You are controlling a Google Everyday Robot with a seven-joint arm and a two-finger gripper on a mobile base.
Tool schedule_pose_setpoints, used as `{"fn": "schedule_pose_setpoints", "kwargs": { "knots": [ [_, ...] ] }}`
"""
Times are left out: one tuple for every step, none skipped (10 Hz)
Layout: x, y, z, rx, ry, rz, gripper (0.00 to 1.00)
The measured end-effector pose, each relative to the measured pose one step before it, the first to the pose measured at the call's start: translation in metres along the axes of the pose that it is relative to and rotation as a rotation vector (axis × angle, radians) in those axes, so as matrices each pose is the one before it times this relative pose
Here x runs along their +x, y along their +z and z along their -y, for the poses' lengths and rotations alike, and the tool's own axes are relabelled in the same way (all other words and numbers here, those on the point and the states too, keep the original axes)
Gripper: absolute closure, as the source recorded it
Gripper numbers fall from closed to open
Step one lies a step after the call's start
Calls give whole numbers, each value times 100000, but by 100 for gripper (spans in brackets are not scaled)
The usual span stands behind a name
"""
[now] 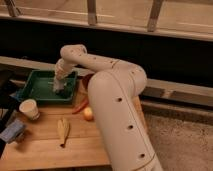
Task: Wipe tray with towel
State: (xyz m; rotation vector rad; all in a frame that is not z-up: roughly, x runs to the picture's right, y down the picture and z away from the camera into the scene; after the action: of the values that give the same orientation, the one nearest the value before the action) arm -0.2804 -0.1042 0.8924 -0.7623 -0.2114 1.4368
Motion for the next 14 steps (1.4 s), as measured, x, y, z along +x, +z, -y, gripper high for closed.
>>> {"fn": "schedule_pose_setpoints", "kwargs": {
  "knots": [
    [-702, 81, -565, -659, -1772, 346, 100],
    [-479, 159, -888, -851, -2318, 38, 100],
    [169, 500, -1261, -1095, -2579, -909, 100],
    [585, 480, -934, -899, -1394, -1183, 100],
    [988, 550, -1313, -1301, -1496, -1471, 100],
    [1309, 670, -1108, -1084, -1299, -1702, 100],
    [1549, 643, -991, -704, -289, -1706, 100],
    [973, 288, -242, 133, 798, -966, 100],
    [908, 116, 196, 710, 1421, -761, 100],
    [602, -2, 522, 1032, 1547, -476, 100],
    [186, -204, 777, 1150, 1613, 36, 100],
    [-350, -427, 1226, 1733, 1324, 293, 100],
    [-1002, -540, 1784, 2632, 1411, 70, 100],
    [-1098, -381, 887, 1506, -409, 142, 100]
  ]
}}
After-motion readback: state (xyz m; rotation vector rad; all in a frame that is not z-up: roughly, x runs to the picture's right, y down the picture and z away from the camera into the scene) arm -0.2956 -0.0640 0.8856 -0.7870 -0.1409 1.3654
